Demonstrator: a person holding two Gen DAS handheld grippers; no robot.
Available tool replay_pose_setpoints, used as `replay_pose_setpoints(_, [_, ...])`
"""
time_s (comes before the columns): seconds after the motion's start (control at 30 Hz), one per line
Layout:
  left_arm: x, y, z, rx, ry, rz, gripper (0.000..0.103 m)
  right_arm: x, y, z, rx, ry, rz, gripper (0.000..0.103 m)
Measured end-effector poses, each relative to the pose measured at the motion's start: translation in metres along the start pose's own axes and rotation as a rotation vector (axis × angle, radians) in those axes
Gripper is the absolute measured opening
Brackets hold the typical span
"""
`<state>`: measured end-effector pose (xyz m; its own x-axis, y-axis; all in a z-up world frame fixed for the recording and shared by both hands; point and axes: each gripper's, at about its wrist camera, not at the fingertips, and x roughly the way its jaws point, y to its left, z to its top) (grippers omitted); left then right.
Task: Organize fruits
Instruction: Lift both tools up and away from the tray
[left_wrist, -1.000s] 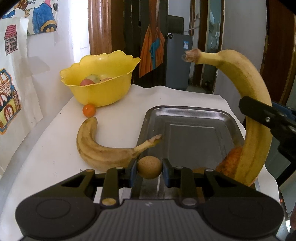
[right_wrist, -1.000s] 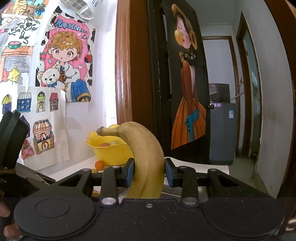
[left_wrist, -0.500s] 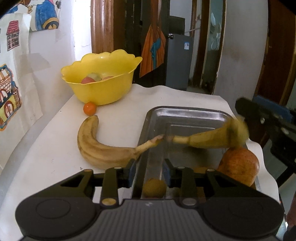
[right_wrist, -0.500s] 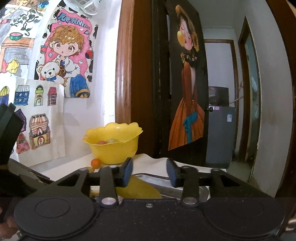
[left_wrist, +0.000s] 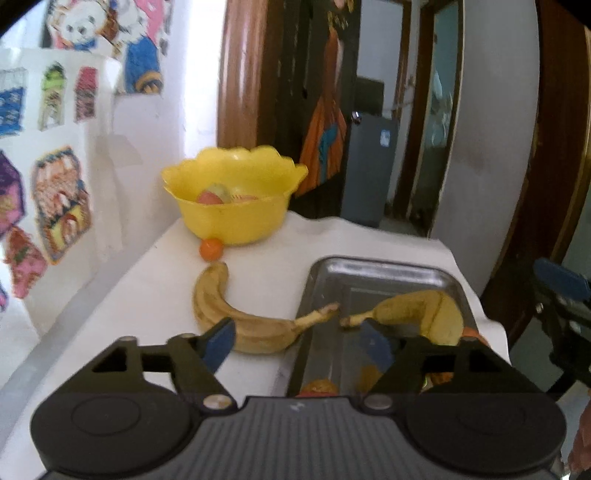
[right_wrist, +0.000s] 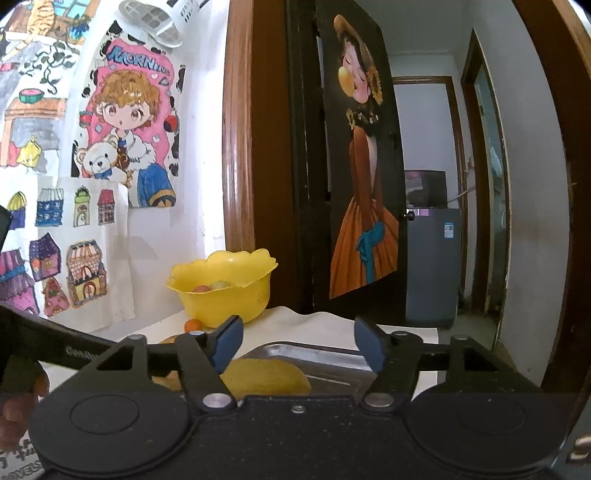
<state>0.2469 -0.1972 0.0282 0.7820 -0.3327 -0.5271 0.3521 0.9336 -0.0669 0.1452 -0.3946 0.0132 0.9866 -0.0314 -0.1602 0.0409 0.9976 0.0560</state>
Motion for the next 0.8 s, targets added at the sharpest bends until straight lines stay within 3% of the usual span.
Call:
replay_pose_setpoints(0.23, [-0.042,0.002,-0.001,-0.007,-0.090,0.019,0.099,-0.034,0.010,0.009,-0.001,-0.030,0.007,0.090])
replay_pose_setpoints(0.43, [-0.079,0.006,-0.003,-0.007,-0.156,0.031,0.102,-0.067,0.023,0.019,0.001,-0.058,0.020,0.102])
replay_pose_setpoints(0.8, [-0.143,0.021,-0.017,-0.015,-0.242,0.044,0.103,-0.132,0.049,0.022,0.004,-0.047,0.017,0.102])
